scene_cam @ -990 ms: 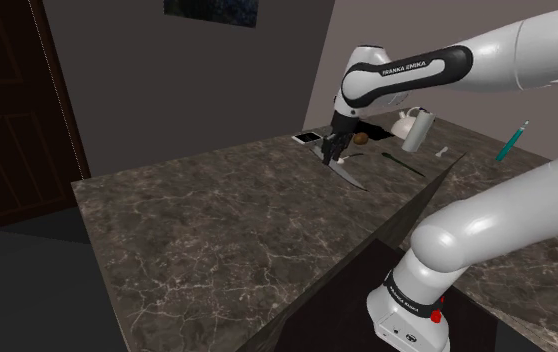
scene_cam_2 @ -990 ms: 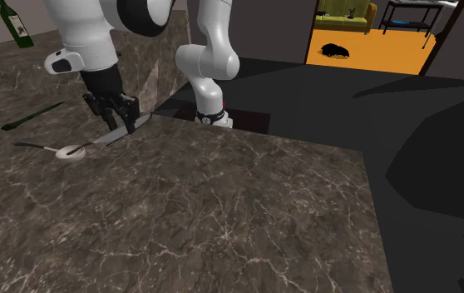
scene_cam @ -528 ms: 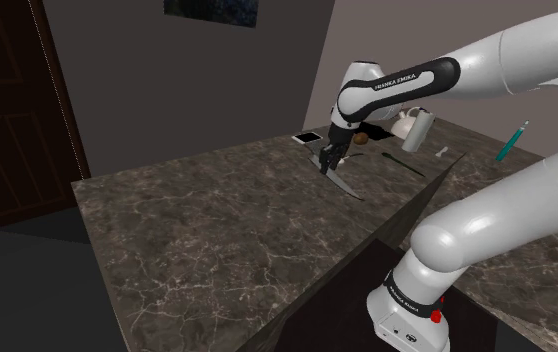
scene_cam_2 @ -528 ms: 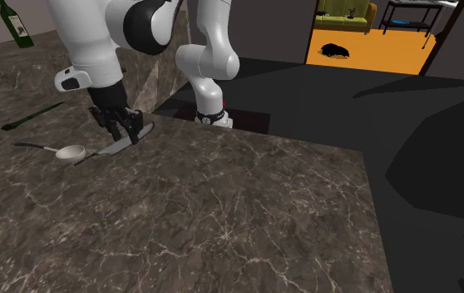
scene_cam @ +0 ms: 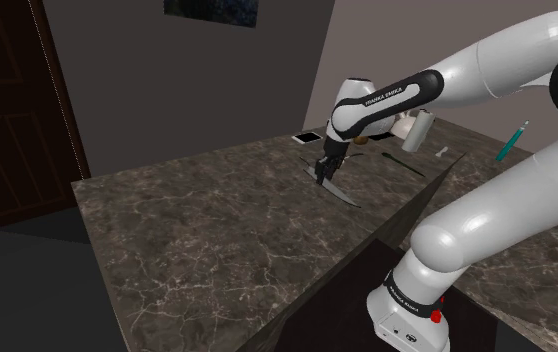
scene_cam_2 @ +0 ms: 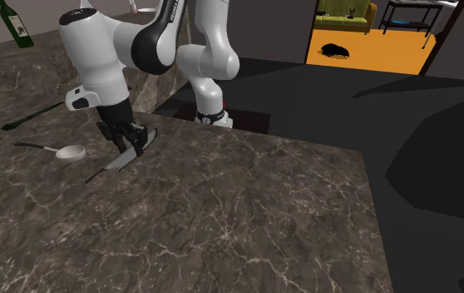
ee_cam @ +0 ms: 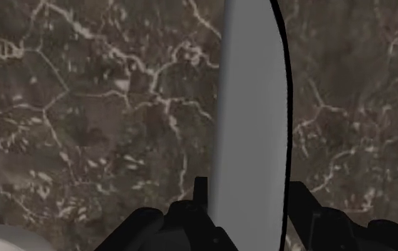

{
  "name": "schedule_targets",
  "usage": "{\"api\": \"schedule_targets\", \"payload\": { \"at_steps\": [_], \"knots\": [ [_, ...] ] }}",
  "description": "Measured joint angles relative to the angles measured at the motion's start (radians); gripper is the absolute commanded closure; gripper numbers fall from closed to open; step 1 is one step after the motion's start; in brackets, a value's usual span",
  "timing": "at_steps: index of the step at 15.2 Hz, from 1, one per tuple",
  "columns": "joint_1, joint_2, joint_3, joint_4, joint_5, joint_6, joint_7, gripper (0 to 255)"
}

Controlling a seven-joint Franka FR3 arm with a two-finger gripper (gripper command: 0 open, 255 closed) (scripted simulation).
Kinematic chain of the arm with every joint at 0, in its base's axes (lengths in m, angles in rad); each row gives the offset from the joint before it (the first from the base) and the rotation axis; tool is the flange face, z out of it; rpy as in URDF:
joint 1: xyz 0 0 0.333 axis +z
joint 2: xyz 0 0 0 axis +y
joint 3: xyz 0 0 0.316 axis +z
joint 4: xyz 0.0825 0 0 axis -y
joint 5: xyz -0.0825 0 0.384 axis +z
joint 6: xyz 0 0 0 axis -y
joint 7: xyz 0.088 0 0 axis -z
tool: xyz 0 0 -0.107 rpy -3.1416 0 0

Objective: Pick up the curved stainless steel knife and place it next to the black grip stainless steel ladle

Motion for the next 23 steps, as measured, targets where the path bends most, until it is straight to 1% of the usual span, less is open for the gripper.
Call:
{"api": "schedule_targets", "payload": {
  "at_steps": [2, 7, 8, 14, 15, 18, 19, 23],
  "knots": [
    [-0.001, 0.009, -0.002, -0.009, -0.001, 0.019, -0.003, 255],
    [-0.002, 0.013, -0.003, -0.01, -0.001, 0.024, -0.004, 255],
    [-0.002, 0.013, -0.003, -0.01, -0.001, 0.024, -0.004, 0],
    [-0.002, 0.013, -0.003, -0.01, -0.001, 0.024, -0.004, 0],
    [-0.002, 0.005, -0.003, -0.002, -0.001, 0.008, -0.004, 0],
    [-0.003, -0.05, -0.001, 0.046, -0.003, -0.092, -0.004, 0],
    [-0.003, -0.059, -0.001, 0.053, -0.003, -0.109, -0.004, 0],
    [-0.003, -0.07, 0.001, 0.058, -0.002, -0.127, -0.002, 0]
  ]
}}
